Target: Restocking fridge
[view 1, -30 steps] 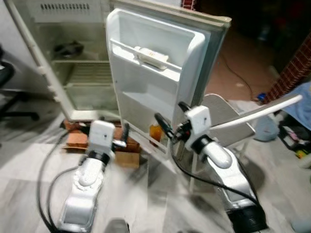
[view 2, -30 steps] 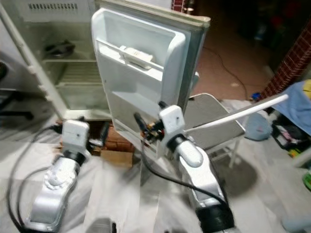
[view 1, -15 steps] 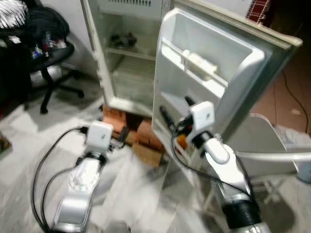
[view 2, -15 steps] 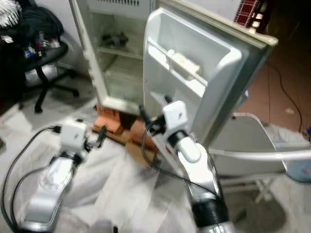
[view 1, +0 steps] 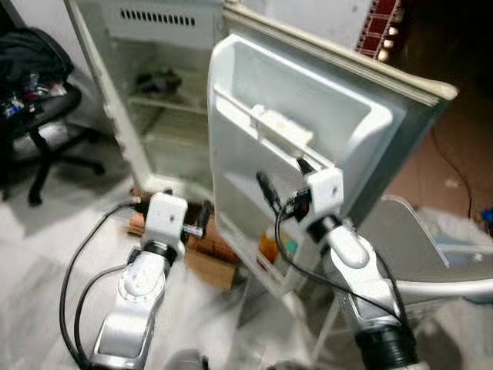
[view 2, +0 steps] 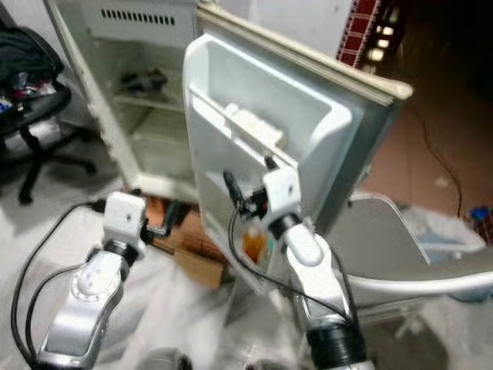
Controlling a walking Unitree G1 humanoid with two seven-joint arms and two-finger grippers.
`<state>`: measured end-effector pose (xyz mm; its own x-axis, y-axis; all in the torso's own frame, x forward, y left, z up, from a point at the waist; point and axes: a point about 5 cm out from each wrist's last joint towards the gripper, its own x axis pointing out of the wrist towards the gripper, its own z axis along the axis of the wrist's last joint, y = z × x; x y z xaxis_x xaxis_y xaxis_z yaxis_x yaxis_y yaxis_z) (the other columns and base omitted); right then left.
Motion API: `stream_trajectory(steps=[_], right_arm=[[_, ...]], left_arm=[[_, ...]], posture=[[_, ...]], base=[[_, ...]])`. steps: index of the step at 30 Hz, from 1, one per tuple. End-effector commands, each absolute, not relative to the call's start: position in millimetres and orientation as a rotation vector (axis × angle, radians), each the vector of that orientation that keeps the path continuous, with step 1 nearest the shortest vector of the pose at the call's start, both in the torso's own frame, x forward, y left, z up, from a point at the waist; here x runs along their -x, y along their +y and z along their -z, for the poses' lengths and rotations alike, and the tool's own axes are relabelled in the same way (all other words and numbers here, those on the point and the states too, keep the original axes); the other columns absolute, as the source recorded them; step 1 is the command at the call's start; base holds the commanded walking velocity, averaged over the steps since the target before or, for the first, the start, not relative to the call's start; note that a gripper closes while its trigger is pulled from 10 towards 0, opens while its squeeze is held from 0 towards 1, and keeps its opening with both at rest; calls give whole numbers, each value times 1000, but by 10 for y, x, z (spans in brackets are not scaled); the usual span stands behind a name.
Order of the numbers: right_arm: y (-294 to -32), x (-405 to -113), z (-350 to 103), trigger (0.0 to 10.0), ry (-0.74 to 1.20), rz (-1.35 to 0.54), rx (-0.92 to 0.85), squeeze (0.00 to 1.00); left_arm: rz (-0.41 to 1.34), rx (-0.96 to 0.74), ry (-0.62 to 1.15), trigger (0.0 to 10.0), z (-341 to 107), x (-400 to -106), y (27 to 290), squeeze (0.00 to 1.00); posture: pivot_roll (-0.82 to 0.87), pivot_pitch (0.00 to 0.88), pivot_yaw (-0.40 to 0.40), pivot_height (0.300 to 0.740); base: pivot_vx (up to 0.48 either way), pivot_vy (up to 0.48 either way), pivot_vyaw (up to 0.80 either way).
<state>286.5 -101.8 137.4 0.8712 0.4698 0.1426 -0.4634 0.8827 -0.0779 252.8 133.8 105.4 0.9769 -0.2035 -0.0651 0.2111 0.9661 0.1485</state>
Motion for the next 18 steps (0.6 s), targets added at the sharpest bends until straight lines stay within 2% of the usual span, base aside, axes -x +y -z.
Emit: stream_trajectory(steps=[1, 4, 5, 7, 10, 18], right_arm=[[-1019, -2812, -1366, 10000, -138, -545, 16, 0], [-924, -2668, -1255, 10000, -31, -741, -42, 0], [-885, -2506, -1155, 10000, 49, -911, -33, 0], [-901, -2398, -1074, 10000, 112, -1005, -3, 0], [-1023, -2366, -917, 10000, 208, -1012, 96, 0], [-1213, -2577, -909, 10000, 226, -888, 221, 0]], left_arm=[[222, -155, 51, 10000, -1055, -2516, 1316, 0], [227, -158, 53, 10000, -1056, -2514, 1313, 0], [235, -155, 46, 10000, -1064, -2511, 1309, 0], [239, -155, 44, 10000, -1068, -2510, 1306, 0], [248, -155, 42, 10000, -1071, -2507, 1306, 0], [258, -171, 47, 10000, -1069, -2507, 1304, 0]], posture=[[97, 33, -12, 740], [96, 34, -10, 740], [94, 35, -8, 740], [94, 36, -8, 740], [94, 38, -6, 740], [97, 36, -4, 740]], base=[[0, 0, 0], [0, 0, 0], [0, 0, 0], [0, -407, 0], [0, -480, 0], [0, -478, 0]])
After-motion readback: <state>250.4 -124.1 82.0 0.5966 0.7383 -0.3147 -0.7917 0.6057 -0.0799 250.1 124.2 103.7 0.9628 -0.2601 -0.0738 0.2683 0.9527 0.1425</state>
